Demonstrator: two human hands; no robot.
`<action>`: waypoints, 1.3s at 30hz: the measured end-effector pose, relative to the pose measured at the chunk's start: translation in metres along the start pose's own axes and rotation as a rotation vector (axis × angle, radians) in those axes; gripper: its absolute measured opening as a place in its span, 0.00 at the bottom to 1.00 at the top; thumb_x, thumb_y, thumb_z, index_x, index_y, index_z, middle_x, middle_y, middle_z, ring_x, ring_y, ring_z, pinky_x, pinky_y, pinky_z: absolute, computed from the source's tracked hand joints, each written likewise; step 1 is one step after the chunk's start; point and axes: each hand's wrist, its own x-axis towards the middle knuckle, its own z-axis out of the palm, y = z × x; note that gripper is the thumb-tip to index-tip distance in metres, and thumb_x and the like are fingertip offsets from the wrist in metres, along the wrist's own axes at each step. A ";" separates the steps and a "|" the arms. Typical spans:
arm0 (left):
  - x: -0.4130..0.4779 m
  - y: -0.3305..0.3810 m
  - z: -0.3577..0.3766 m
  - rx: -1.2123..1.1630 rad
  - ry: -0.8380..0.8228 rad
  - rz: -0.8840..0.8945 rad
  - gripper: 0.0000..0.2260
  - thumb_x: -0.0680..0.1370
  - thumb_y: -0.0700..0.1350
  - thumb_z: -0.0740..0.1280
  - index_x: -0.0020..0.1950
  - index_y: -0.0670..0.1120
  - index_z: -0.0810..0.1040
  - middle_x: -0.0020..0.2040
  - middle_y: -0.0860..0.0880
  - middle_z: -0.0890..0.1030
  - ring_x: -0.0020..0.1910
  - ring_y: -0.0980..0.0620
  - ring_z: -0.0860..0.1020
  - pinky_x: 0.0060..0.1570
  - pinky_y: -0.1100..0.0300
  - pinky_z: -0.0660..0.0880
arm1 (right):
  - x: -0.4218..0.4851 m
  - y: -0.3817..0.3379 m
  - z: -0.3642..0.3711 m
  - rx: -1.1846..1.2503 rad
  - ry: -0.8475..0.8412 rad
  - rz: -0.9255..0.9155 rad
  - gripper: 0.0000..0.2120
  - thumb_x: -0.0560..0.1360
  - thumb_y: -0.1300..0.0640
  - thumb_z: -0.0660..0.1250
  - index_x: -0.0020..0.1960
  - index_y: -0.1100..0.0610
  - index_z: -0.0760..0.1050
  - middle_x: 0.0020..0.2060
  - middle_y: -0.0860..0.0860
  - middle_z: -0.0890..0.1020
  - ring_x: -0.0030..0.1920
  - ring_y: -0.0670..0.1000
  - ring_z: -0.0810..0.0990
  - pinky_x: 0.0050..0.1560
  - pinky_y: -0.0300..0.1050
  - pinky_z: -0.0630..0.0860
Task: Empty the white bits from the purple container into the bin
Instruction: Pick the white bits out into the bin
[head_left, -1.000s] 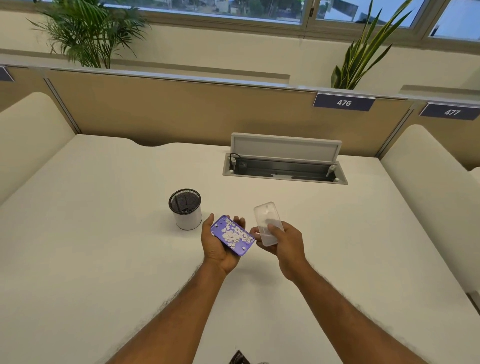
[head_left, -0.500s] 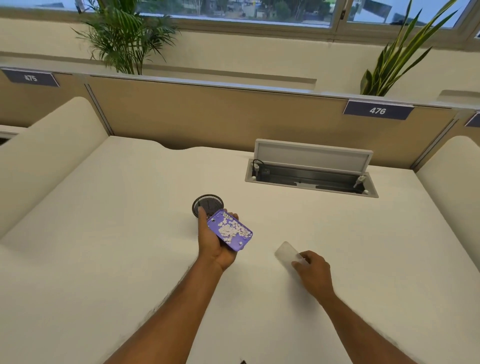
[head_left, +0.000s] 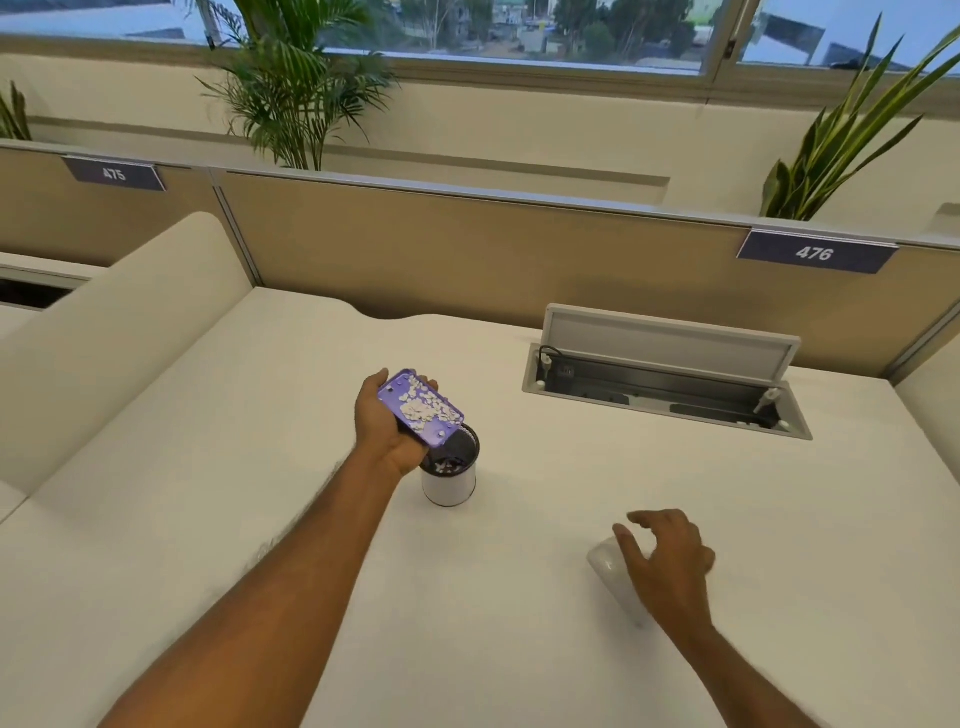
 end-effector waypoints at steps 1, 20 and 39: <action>0.005 0.002 -0.001 -0.007 -0.002 0.009 0.16 0.77 0.54 0.58 0.40 0.45 0.76 0.32 0.45 0.82 0.40 0.47 0.77 0.49 0.53 0.73 | 0.007 -0.014 0.001 0.033 -0.005 -0.066 0.05 0.72 0.52 0.71 0.48 0.50 0.79 0.47 0.47 0.79 0.52 0.52 0.77 0.52 0.49 0.62; 0.059 0.008 -0.026 0.428 0.001 -0.036 0.17 0.79 0.56 0.54 0.49 0.44 0.74 0.45 0.45 0.78 0.42 0.48 0.78 0.49 0.53 0.76 | 0.124 -0.246 0.074 -0.150 -0.293 -0.871 0.12 0.78 0.50 0.62 0.59 0.50 0.78 0.53 0.51 0.80 0.54 0.53 0.74 0.52 0.50 0.65; 0.074 0.007 -0.033 0.424 0.018 -0.058 0.18 0.79 0.56 0.54 0.47 0.45 0.77 0.42 0.45 0.81 0.37 0.49 0.79 0.43 0.54 0.78 | 0.106 -0.210 0.081 -0.174 -0.321 -0.890 0.16 0.76 0.47 0.64 0.60 0.52 0.78 0.55 0.50 0.80 0.55 0.52 0.73 0.52 0.46 0.61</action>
